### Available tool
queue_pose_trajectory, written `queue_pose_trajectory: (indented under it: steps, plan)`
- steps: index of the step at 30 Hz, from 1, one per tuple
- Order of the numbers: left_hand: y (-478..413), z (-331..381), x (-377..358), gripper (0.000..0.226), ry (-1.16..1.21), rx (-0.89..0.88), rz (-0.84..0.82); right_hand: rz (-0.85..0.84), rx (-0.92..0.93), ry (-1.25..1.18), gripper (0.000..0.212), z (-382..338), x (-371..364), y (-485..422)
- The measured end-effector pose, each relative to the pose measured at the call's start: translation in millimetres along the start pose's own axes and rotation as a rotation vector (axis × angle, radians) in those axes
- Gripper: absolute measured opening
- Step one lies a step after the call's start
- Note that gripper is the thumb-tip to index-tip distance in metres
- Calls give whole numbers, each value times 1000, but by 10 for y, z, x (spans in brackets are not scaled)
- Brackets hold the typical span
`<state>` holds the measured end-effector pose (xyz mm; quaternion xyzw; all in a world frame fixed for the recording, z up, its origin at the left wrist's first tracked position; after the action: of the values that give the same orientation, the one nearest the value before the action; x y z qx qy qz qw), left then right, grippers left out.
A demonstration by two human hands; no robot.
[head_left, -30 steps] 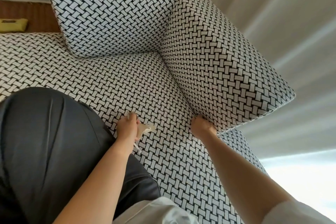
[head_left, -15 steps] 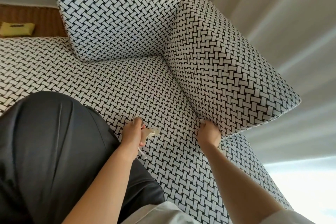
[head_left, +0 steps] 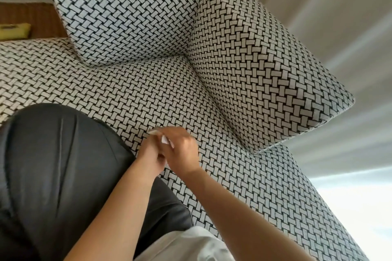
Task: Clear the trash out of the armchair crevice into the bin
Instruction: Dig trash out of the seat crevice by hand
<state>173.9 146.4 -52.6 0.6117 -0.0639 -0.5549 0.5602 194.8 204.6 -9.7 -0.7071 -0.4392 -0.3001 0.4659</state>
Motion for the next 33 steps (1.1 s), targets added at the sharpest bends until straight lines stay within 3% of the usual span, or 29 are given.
queue_pose_trajectory:
  steps: [3,7,11,15,17,21,23,26,30,33]
  plan:
    - [39,43,-25,29,117,9,4,-47,32,38,28,-39,-62,26]
    - [21,97,50,27,16,-9,34,-104,132,163,26,-63,-112,61]
    - [-68,179,158,21,-3,-99,169,-234,289,45,32,-126,-136,117]
    - [-77,208,170,19,-52,-160,205,-234,310,35,29,-107,-127,139]
    - [-82,201,182,24,-70,-158,210,-237,215,-57,21,-103,-55,111]
    - [-91,170,195,21,-157,-139,217,-339,-336,-454,28,4,31,-32]
    - [-56,190,195,20,-158,-184,271,-349,-518,-549,30,99,-20,-73]
    - [-35,235,210,31,-100,-216,361,-413,-586,-340,29,306,-87,-91]
    - [-91,273,209,41,-49,-174,413,-619,-279,323,23,403,-138,-22]
    - [-119,287,234,31,-17,-197,421,-673,-195,379,36,333,-162,51]
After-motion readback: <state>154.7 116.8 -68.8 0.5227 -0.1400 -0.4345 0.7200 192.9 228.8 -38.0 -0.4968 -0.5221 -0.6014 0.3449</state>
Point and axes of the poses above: each hand's wrist, its own y-axis away from the middle knuckle, its own x-axis out of the back of the hand, z = x × y, the point moved 5 cm from there along -y, towards the middle knuckle, and after that the axes turned 14 degrees about y, right-handed, at the moved point
